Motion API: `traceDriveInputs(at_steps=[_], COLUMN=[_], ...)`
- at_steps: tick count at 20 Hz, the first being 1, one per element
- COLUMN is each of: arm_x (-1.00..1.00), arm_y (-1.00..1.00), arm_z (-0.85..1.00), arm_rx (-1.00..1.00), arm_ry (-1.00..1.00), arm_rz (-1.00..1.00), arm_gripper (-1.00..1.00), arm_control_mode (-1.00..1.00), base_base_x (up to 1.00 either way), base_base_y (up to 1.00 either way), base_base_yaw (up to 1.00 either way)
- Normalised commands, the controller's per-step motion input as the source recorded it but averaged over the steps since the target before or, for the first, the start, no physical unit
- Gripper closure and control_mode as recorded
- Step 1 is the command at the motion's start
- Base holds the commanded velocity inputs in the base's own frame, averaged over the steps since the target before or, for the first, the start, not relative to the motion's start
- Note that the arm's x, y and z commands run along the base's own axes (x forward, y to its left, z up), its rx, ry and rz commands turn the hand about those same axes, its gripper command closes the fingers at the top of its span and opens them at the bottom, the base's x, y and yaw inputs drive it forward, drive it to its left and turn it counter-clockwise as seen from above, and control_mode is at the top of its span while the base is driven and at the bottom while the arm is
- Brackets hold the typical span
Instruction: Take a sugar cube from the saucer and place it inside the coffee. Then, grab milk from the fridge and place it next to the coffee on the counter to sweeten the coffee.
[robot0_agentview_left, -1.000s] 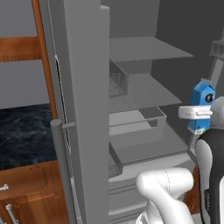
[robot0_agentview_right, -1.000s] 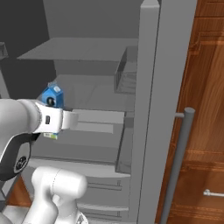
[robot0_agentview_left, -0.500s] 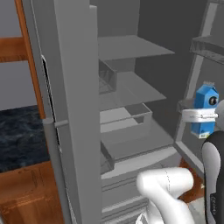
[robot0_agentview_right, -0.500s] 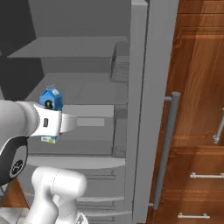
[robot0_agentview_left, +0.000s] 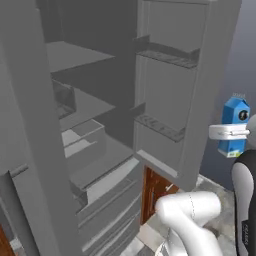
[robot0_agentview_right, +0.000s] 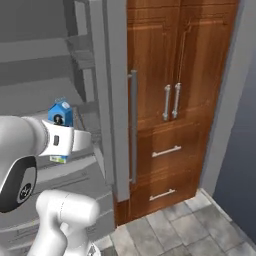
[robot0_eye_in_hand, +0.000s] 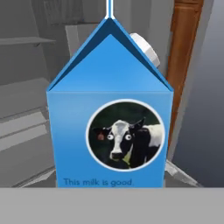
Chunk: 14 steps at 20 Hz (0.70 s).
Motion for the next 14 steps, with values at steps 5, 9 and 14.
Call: traceDriveInputs(at_steps=[5,9,14], arm_x=[0.0,0.0,0.0], arm_y=[0.0,0.0,0.0], arm_z=[0.0,0.0,0.0], arm_rx=[0.0,0.0,0.0], arm_ry=[0.0,0.0,0.0], arm_rz=[0.0,0.0,0.0], arm_gripper=[1.0,1.0,1.0], arm_control_mode=[1.0,1.0,1.0], base_base_x=[-0.09,0.0,0.0], base_base_y=[-0.26,-0.49,-0.67], base_base_yaw=[-0.8,-0.8,-0.76])
